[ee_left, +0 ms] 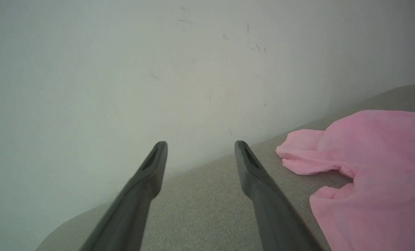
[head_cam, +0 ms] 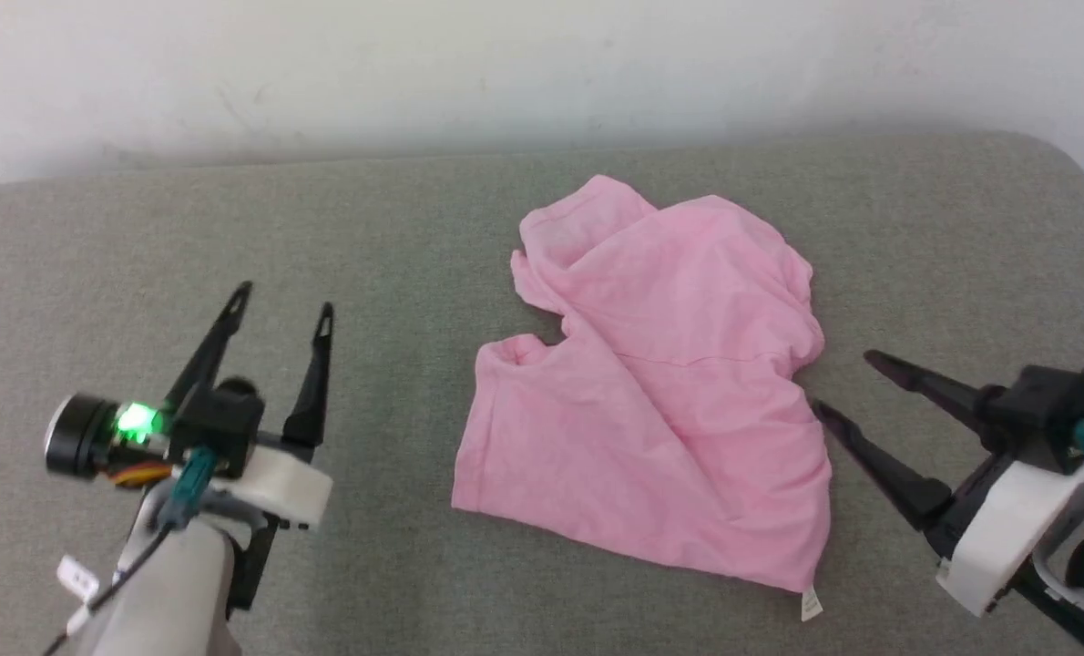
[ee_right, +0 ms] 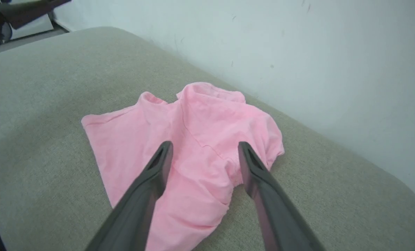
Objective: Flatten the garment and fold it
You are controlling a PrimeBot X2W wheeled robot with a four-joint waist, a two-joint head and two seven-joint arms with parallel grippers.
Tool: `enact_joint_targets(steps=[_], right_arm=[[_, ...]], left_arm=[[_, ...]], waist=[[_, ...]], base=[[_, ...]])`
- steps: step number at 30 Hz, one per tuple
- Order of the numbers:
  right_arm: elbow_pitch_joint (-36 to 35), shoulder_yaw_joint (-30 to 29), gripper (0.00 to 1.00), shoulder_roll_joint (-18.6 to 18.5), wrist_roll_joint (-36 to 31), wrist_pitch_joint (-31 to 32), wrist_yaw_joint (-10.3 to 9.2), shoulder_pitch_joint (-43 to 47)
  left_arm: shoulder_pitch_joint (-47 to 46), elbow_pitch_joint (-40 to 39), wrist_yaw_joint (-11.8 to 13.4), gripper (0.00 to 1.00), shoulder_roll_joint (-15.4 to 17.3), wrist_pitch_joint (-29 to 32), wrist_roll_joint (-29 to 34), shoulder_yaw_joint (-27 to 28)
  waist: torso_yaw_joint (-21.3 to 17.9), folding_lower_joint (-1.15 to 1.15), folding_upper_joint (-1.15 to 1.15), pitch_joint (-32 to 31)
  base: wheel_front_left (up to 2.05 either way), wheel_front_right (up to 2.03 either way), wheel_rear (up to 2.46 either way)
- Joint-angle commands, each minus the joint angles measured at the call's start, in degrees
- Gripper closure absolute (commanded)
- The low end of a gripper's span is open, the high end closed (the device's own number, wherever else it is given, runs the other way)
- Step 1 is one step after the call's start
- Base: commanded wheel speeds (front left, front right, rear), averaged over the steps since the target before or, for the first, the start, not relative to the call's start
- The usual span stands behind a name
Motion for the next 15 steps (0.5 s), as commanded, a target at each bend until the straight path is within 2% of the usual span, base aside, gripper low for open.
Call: enact_joint_targets(steps=[1,4,6,9,11,15], right_arm=[[-0.3,-1.6,0.00,2.0,-1.4,-1.0,-0.12,1.9],[0.1,-10.4,0.00,8.6,-9.1,-5.0,-0.12,7.0],[0.5,-15.3,0.00,13.3,-15.7,-8.0,-0.12,9.6],[1.4,-21.3,0.00,21.0,-21.7,-12.6,-0.12,12.8],[2.0,-24.3,0.00,25.0,-24.8,-15.6,-0.12,14.1],[2.7,-27.9,0.00,30.8,-28.3,-18.5,-0.12,15.6]], left_arm=[[-1.8,0.7,-1.1,0.00,0.6,0.7,0.5,-0.6],[-6.2,3.4,-5.5,0.00,2.1,7.2,0.2,-3.7],[-9.0,4.7,-7.2,0.00,2.9,12.3,-1.0,-6.5],[-11.9,5.9,-8.0,0.00,4.2,20.0,-5.2,-11.5],[-13.4,5.9,-8.1,0.00,6.6,25.9,-9.8,-18.0],[-16.6,2.7,-8.1,0.00,11.7,36.4,-22.6,-29.6]], waist=[[-0.3,0.00,0.00,0.1],[-0.7,0.00,0.00,0.5],[-0.9,0.00,0.00,0.9],[-1.6,0.00,0.00,1.1],[-2.1,0.00,0.00,1.4],[-2.6,0.00,0.00,2.0]], base=[[0.00,0.00,0.00],[0.00,0.00,0.00],[0.00,0.00,0.00],[0.00,0.00,0.00],[0.00,0.00,0.00],[0.00,0.00,0.00]])
